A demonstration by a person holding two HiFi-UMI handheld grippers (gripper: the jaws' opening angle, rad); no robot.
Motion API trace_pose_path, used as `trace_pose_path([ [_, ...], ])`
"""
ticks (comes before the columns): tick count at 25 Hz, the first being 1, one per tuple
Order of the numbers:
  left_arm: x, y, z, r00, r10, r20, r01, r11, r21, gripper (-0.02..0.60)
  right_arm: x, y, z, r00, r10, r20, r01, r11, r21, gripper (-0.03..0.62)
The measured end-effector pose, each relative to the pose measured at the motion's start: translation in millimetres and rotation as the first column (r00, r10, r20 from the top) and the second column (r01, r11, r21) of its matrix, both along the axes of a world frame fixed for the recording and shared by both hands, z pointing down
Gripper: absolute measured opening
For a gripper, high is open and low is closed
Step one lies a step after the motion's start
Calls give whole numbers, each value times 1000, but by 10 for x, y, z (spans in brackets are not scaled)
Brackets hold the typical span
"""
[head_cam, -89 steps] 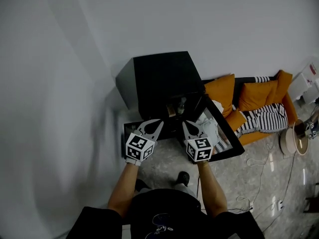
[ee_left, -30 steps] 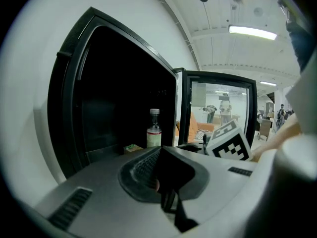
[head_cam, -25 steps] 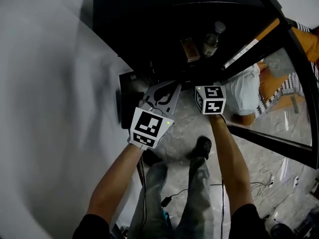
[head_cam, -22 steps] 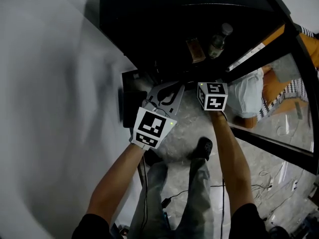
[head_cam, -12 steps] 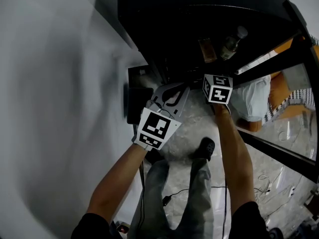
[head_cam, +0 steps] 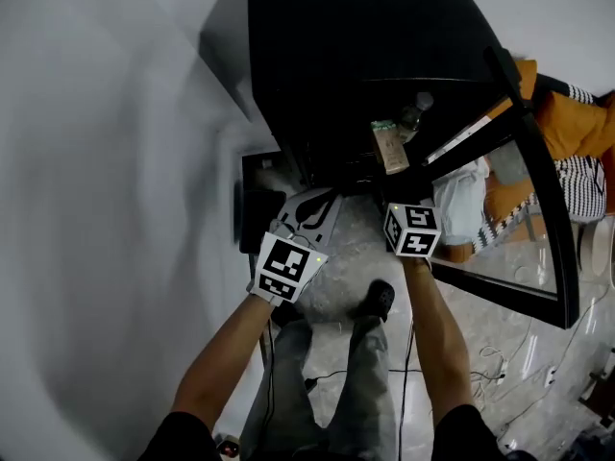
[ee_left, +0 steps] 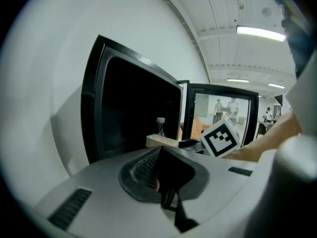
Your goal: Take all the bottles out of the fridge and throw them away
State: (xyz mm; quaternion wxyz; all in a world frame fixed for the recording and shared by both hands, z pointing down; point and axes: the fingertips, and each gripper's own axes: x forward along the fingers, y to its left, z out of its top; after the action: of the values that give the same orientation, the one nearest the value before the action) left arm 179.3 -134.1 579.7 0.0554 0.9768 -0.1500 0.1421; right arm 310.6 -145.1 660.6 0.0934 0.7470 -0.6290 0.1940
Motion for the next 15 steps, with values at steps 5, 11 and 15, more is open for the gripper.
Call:
trace_pose_path([
  [5,28,200,-581,1000,2,2,-2,1000,-18,2,19,475,-840,1000,-11,1,11,1000,-3,279],
  [11,24,420,-1510,999,-23,-33,23,1000,-9,2,-83,935,-1801,999,-37,22,37,999,-11,279],
  [15,-25,475,-1937,997,-54,-59,54,998,10,2,-127,1089,-2286,998,-57,11,57,998,15,279],
])
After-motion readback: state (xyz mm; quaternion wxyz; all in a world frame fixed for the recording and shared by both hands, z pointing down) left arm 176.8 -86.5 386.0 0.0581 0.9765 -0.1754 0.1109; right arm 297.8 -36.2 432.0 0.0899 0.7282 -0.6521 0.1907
